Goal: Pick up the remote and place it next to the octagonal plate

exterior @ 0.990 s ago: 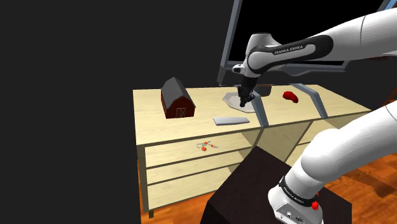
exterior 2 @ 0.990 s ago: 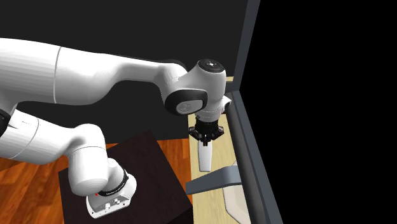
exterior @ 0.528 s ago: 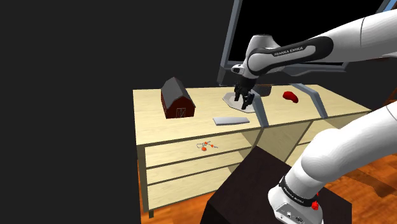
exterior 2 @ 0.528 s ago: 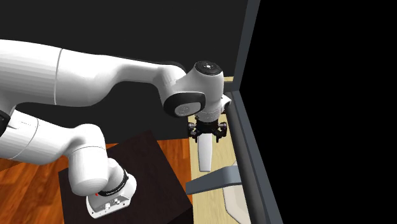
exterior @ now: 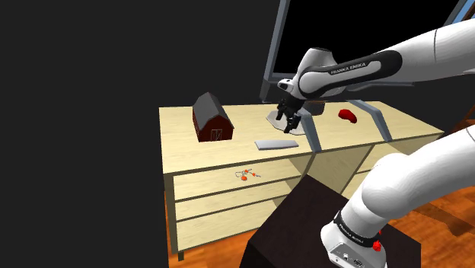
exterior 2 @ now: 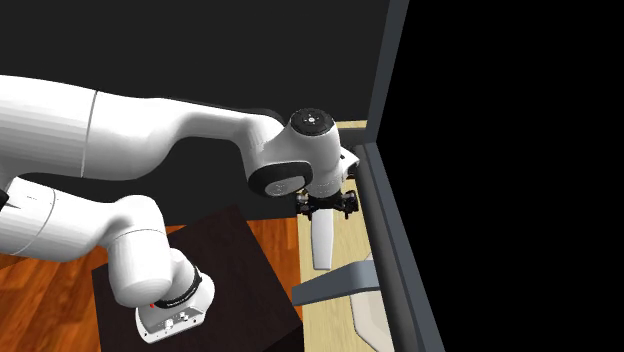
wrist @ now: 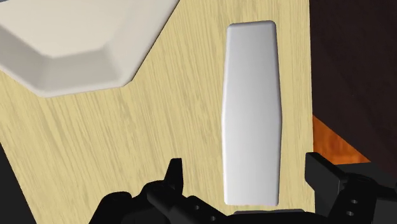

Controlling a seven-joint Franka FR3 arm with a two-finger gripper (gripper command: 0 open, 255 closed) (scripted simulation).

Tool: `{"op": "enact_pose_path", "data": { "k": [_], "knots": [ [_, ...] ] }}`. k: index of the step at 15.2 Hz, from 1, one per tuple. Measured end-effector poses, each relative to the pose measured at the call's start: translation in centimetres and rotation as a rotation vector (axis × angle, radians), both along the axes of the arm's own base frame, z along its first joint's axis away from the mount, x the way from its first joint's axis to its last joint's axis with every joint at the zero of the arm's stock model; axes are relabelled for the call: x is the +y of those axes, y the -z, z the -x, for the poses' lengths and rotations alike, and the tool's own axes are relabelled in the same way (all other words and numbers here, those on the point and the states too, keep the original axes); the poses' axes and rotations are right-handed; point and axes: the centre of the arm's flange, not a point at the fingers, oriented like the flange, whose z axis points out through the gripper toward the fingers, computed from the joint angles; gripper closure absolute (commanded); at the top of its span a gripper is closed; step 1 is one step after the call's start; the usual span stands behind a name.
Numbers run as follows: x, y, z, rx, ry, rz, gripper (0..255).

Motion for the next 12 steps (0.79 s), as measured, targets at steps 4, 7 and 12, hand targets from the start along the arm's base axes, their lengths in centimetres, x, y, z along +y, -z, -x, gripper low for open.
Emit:
{"op": "enact_pose_path", "data": {
  "k": [4,7,12],
  "knots": [
    [0.5,0.8,0.1,-0.069,0.012,0.005,0],
    [0.4,0.1,-0.2,-0.009,-0.017,-0.015,0],
    [0.6,1.3,0.1,-0.106,-0.012,0.011,255]
  ]
}}
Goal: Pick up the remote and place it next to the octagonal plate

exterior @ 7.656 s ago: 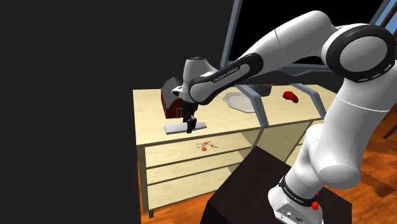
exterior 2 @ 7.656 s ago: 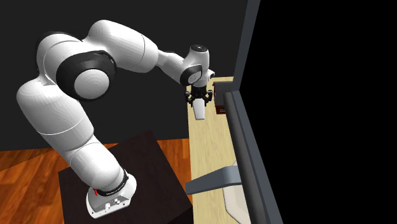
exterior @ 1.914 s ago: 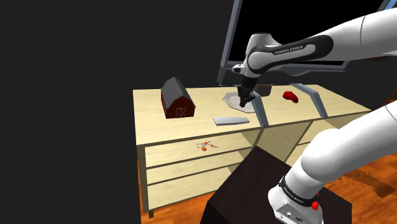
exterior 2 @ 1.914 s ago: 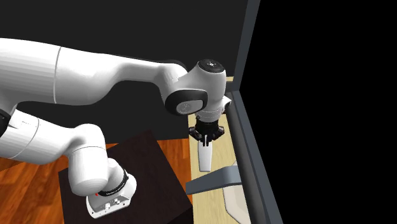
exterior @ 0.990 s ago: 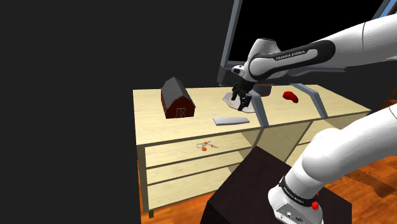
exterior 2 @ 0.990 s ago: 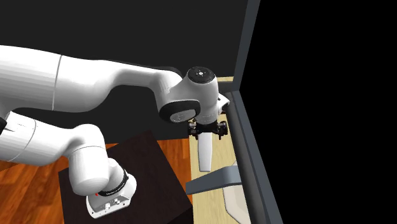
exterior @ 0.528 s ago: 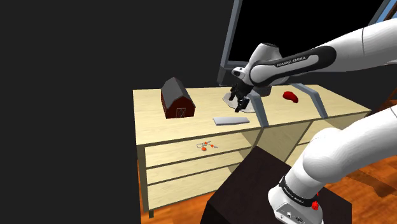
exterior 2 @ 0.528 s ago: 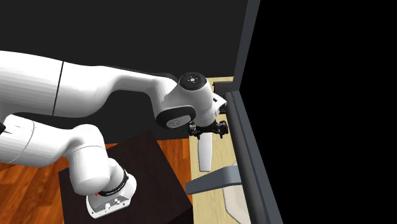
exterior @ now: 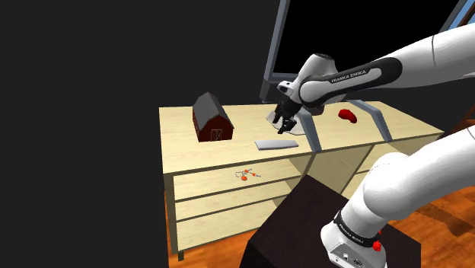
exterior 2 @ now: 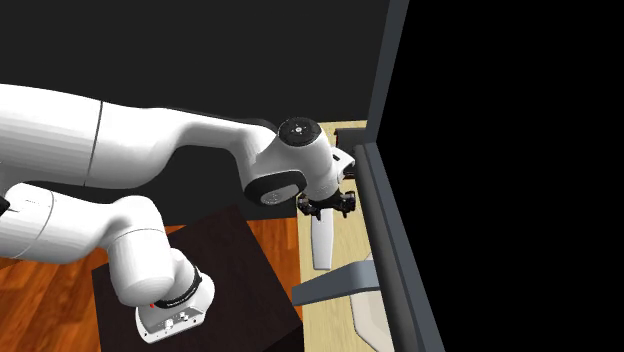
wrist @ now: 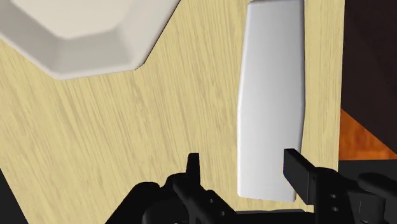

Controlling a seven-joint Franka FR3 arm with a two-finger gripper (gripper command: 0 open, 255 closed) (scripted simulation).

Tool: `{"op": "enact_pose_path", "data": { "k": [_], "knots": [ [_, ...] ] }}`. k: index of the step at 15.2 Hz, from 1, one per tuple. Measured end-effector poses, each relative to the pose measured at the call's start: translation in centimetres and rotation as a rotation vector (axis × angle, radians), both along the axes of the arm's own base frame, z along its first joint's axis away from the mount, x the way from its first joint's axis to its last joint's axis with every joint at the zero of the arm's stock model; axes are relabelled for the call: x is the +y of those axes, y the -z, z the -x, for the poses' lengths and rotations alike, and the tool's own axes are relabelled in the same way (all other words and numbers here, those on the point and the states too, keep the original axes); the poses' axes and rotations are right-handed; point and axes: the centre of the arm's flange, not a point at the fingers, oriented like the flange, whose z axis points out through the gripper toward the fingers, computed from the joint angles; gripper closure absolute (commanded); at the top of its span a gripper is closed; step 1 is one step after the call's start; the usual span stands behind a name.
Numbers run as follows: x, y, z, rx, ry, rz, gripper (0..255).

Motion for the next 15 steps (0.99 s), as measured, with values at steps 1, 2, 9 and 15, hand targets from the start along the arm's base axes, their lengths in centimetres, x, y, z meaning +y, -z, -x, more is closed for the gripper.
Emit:
{"op": "enact_pose_path", "data": {
  "k": [1,2,9,15],
  "knots": [
    [0.2,0.5,-0.2,-0.052,0.019,0.004,255],
    [0.1,0.8,-0.4,-0.098,0.027,0.009,255],
    [-0.4,3.7,-1.4,-0.363,0.020,0.109,0],
    [-0.3,3.7,-0.9,-0.271,0.012,0.085,0]
  ]
}}
